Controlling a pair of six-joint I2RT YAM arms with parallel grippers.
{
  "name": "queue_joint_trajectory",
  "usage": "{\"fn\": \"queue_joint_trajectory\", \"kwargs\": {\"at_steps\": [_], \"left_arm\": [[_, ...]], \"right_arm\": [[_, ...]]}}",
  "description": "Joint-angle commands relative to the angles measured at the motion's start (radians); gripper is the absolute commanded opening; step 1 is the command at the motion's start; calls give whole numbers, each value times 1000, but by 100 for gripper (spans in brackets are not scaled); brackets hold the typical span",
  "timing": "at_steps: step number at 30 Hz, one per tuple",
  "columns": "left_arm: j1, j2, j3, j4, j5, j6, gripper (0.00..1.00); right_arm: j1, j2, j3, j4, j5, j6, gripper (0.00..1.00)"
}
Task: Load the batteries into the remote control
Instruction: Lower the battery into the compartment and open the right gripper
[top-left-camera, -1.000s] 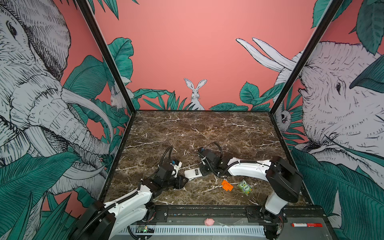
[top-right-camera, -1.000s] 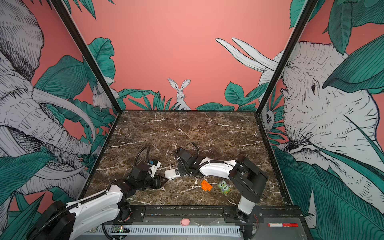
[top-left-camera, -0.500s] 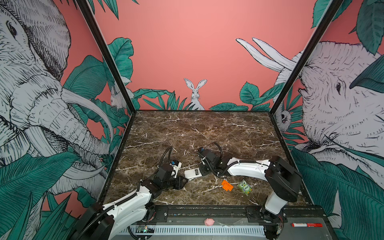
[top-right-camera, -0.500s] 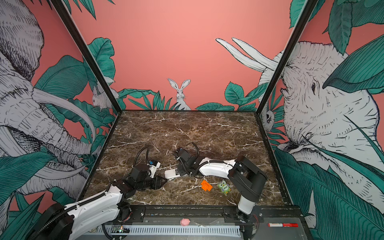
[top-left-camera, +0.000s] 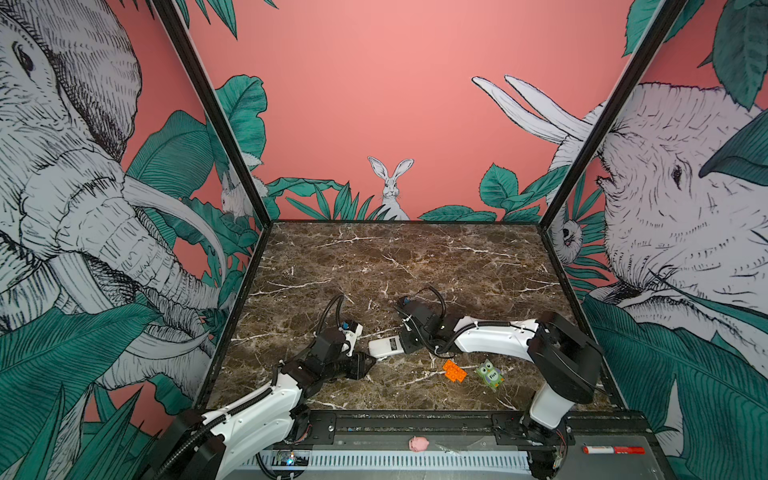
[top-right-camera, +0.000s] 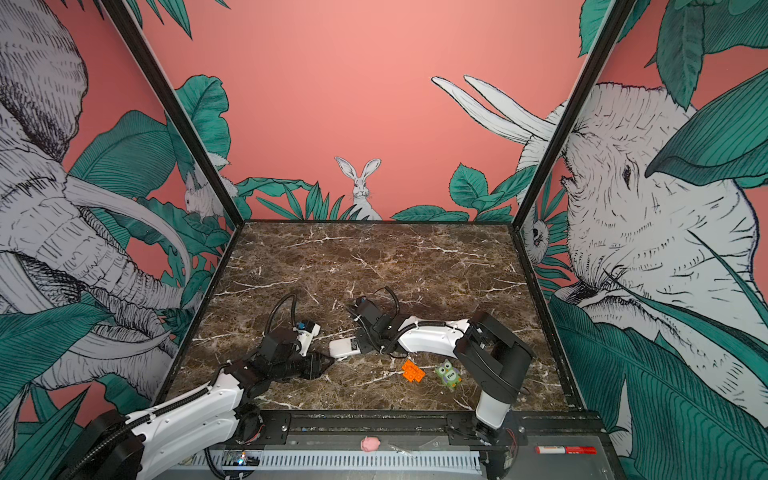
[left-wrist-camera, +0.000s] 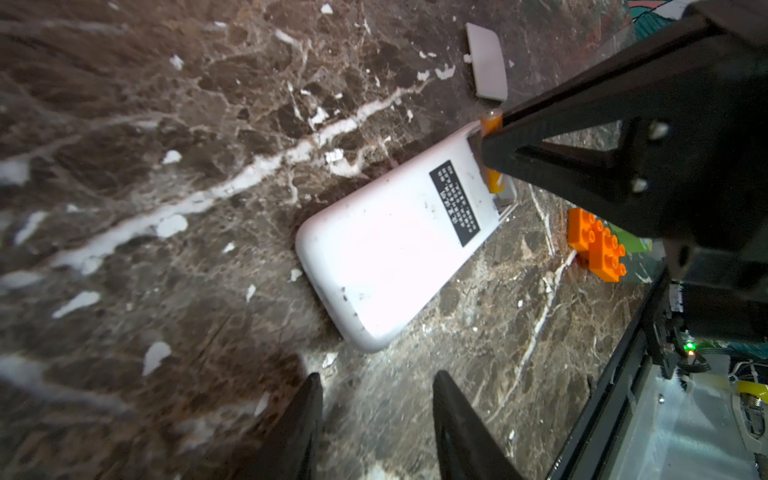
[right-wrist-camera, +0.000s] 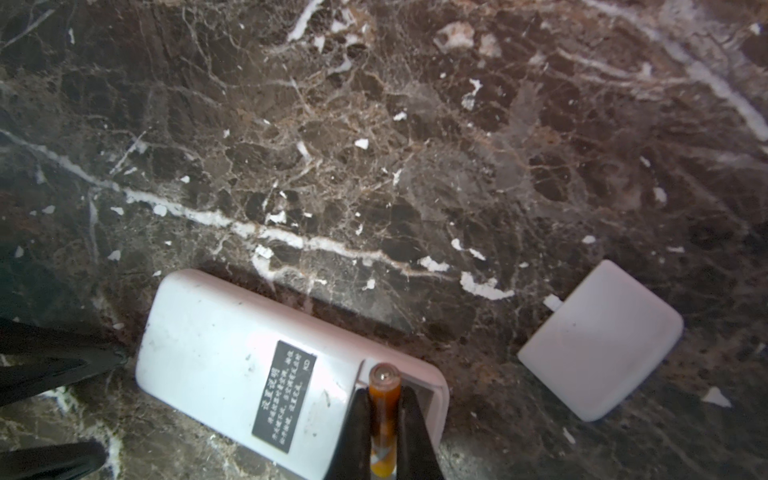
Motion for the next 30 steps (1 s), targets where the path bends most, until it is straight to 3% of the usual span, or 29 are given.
{"fn": "queue_joint_trajectory", "kwargs": {"at_steps": [1,30], "left_arm": [[-1,-13,-13,-19,3,4,45],[-1,-20,-18,-15,-2,3,45]], "right_arm": [[6,17,-2,26,-6,19,7],[6,-4,-2,15,5,32,24]]}}
